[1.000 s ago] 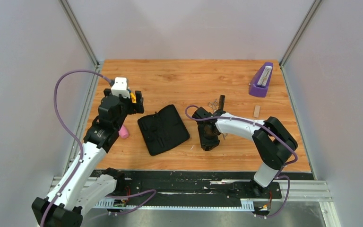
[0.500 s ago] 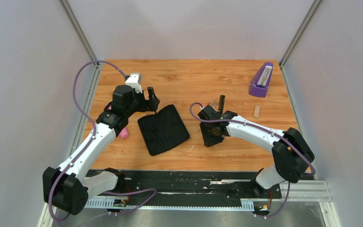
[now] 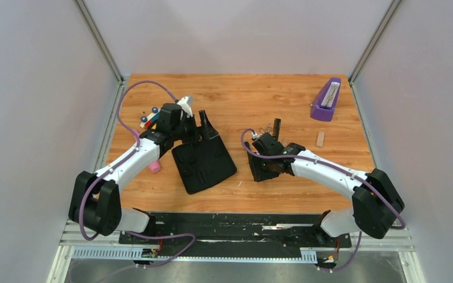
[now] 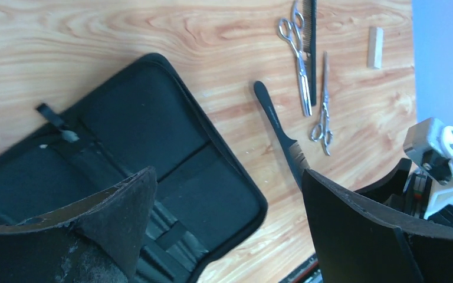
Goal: Sort the hair-cutting tools
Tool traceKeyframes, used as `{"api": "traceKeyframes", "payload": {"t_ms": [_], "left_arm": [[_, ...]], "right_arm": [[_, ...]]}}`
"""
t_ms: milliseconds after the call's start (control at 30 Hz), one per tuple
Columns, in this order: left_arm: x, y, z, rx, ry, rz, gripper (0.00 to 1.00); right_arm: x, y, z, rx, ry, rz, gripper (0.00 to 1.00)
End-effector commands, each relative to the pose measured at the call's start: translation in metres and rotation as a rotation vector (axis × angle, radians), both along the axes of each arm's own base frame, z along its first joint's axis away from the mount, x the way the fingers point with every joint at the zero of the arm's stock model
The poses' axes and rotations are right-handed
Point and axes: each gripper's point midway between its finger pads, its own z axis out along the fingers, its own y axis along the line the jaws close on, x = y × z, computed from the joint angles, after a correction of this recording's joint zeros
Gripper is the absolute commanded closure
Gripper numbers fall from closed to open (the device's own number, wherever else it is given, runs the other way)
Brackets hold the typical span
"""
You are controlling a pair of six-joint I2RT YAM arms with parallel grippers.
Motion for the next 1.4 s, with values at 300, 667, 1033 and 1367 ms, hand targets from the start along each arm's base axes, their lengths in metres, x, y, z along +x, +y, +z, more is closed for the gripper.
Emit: {"api": "traceKeyframes", "payload": {"t_ms": [300, 667, 1033, 1367], "left_arm": [[0.02, -0.073, 0.01, -0.233, 0.126, -0.086, 0.0], [0.018, -0.121, -0.015, -0.28, 0.283, -0.11, 0.01], [0.029, -0.151, -0.023, -0.357, 0.331, -0.077, 0.25], [0.032, -0.164, 0.007, -0.525, 0.263, -0.085, 0.93]], "right_arm": [[0.017, 0.024, 0.048, 0.194, -0.169, 0.043, 0.99], [0.023, 0.028, 0.067, 0.248, -0.236, 0.04, 1.0], [0.022, 0.031, 0.083, 0.305, -0.272, 0.043, 1.0], [0.022, 0.032, 0.083, 0.322, -0.278, 0.038, 0.99]]}}
